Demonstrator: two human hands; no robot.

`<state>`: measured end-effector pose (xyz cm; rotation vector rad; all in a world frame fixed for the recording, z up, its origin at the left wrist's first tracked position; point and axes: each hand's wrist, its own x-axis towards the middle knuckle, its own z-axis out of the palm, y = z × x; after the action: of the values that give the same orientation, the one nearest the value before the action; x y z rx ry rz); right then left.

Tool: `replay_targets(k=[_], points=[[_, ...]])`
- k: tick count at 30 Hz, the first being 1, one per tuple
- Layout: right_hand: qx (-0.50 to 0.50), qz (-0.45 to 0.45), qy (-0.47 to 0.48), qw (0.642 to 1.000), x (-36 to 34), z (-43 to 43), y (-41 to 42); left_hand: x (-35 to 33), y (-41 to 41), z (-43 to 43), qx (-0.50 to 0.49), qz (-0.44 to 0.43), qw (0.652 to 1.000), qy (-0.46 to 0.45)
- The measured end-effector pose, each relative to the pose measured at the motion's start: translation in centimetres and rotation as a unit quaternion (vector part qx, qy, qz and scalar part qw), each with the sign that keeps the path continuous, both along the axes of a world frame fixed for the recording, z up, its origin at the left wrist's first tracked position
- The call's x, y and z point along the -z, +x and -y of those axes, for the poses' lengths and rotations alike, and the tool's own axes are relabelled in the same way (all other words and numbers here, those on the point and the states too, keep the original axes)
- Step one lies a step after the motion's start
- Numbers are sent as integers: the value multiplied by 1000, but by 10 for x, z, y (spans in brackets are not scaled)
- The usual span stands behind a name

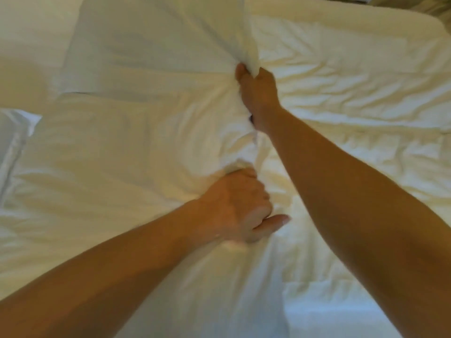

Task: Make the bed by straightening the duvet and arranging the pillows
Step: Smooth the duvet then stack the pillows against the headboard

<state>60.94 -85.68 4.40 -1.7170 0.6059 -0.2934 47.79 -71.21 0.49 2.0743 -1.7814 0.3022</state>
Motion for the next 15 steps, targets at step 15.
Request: replay_targets(k=[15], points=[[38,-221,-150,963,57,58,-6,15,31,-11,-149,-68,982,-90]])
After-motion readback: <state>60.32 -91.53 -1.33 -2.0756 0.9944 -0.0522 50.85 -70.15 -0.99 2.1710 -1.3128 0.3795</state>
